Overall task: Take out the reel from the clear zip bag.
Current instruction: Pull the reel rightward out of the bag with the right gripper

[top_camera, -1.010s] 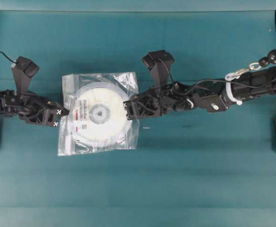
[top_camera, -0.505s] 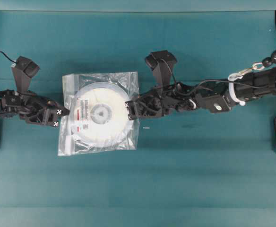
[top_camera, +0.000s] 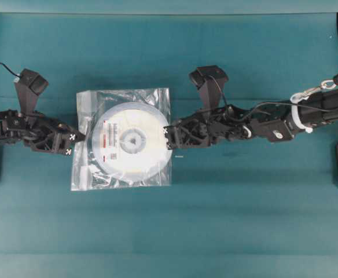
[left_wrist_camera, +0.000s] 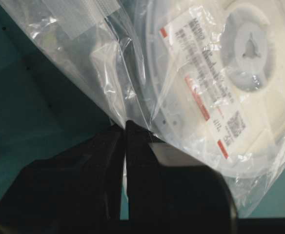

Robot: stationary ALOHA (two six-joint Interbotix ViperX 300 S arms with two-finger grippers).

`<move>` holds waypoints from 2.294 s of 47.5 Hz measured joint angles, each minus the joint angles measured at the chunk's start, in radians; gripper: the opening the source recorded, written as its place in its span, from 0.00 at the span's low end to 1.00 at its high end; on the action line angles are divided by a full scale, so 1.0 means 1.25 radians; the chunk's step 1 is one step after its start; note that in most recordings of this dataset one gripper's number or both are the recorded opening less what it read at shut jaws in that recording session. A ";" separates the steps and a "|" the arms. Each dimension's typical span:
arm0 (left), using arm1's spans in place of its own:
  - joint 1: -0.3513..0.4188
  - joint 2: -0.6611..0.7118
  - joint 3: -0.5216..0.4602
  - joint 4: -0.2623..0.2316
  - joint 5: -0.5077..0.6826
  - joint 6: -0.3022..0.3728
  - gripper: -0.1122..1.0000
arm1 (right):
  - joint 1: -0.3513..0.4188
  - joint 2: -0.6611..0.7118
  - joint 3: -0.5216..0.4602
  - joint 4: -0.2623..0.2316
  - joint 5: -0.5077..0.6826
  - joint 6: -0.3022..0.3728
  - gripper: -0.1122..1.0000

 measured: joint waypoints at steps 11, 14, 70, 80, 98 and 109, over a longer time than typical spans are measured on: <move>0.000 0.000 -0.001 -0.001 0.000 0.000 0.08 | 0.002 -0.022 0.027 0.010 -0.002 0.000 0.14; 0.000 0.000 0.000 0.000 0.000 0.000 0.08 | 0.002 -0.027 0.036 0.017 -0.009 0.000 0.14; 0.000 0.001 0.000 -0.001 -0.001 -0.001 0.08 | -0.005 -0.130 0.185 0.042 -0.036 0.000 0.14; 0.000 0.000 -0.001 0.000 0.000 -0.001 0.08 | -0.006 -0.145 0.206 0.045 -0.034 0.000 0.14; 0.000 0.000 0.001 0.001 0.009 0.000 0.08 | -0.006 -0.180 0.256 0.065 -0.038 0.000 0.14; 0.000 0.000 0.000 0.001 0.011 0.000 0.08 | -0.006 -0.202 0.286 0.069 -0.042 0.000 0.14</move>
